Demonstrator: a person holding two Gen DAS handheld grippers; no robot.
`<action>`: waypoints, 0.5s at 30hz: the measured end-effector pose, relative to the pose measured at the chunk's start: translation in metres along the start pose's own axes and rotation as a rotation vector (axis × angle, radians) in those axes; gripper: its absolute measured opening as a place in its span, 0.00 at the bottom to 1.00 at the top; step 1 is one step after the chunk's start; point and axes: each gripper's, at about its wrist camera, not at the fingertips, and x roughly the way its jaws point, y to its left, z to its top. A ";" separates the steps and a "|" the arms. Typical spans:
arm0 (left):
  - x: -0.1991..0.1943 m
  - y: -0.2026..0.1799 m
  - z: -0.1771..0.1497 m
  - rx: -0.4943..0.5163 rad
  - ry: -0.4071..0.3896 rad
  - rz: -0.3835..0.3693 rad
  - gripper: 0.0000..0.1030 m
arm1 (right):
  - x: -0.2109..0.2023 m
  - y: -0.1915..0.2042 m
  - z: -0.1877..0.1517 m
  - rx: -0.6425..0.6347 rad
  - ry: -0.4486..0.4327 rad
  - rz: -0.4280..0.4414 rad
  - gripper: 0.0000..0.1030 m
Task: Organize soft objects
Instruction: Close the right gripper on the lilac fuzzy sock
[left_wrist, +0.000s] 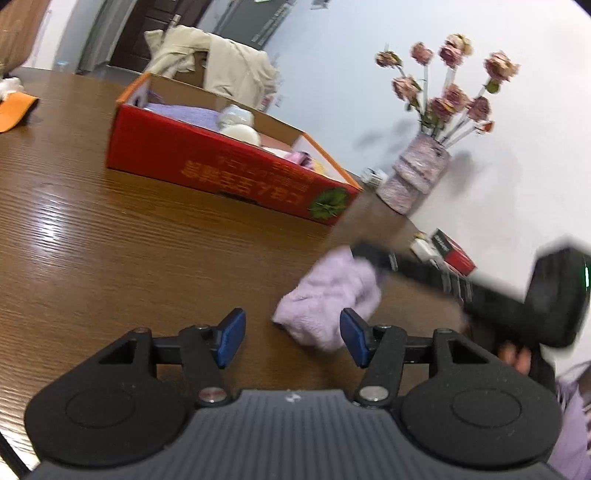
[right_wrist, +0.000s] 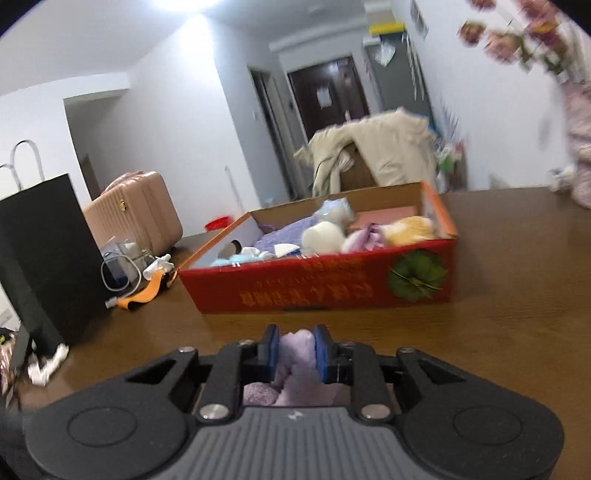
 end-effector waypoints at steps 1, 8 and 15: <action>0.001 -0.003 -0.002 0.004 0.007 -0.012 0.57 | -0.010 -0.002 -0.010 0.004 0.001 -0.024 0.22; 0.001 -0.023 -0.011 0.025 0.026 -0.077 0.59 | -0.067 -0.013 -0.050 0.064 0.000 -0.126 0.36; 0.019 -0.021 -0.013 -0.037 0.066 -0.025 0.52 | -0.052 -0.021 -0.031 0.106 -0.018 -0.040 0.47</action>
